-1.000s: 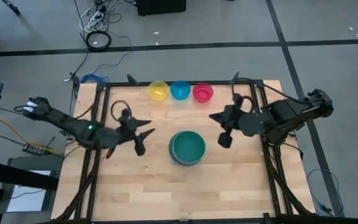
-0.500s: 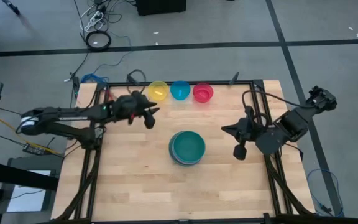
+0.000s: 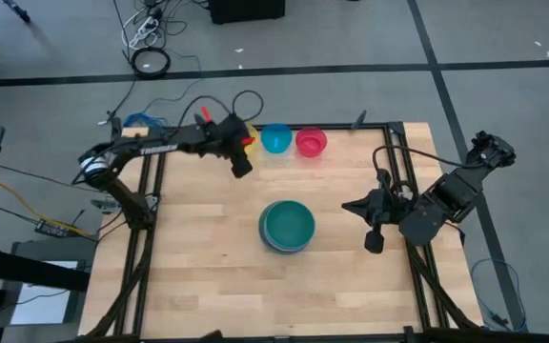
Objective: Nest bowls inside each other
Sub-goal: Stack the transparent yellow bowl on the green bowl
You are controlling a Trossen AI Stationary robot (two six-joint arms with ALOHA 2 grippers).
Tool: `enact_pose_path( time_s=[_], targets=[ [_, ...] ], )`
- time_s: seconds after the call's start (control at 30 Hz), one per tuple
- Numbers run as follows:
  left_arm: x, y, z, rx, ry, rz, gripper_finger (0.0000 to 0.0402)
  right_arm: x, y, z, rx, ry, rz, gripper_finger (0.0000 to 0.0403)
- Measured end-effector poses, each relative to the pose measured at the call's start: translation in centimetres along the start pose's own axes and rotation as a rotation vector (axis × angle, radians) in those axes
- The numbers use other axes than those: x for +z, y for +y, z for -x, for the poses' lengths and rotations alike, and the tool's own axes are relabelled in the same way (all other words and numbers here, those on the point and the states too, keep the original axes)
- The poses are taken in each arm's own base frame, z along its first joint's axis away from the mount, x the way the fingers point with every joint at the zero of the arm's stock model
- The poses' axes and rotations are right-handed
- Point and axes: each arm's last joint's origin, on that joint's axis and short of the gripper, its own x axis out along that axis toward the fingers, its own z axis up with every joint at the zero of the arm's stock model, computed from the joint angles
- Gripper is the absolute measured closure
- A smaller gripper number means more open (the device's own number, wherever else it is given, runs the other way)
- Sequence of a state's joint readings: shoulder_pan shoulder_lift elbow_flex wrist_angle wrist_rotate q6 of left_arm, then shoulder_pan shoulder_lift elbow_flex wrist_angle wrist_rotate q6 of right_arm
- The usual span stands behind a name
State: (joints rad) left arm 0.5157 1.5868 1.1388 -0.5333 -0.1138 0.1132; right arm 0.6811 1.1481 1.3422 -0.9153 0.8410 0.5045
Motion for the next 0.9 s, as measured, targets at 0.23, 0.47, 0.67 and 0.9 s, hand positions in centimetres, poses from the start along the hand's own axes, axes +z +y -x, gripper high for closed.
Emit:
enact_pose_path(
  time_s=[0.23,0.47,0.67,0.9],
  targets=[
    [1.6,2.5,-0.4,0.034,0.142,-0.057,0.0241,-0.2,0.2,0.3,0.014,0.004,0.015,0.0403],
    [0.9,2.8,-3.3,0.024,0.291,-0.113,0.0207,-0.4,0.1,0.2,0.008,0.018,0.039,0.0403],
    [0.7,2.7,-4.0,0.021,0.311,-0.146,0.0197,-0.4,0.1,0.2,0.006,0.022,0.047,0.0403],
    [1.0,2.7,-4.1,0.013,0.279,-0.185,0.0197,-0.4,0.1,0.2,0.005,0.023,0.047,0.0403]
  ],
)
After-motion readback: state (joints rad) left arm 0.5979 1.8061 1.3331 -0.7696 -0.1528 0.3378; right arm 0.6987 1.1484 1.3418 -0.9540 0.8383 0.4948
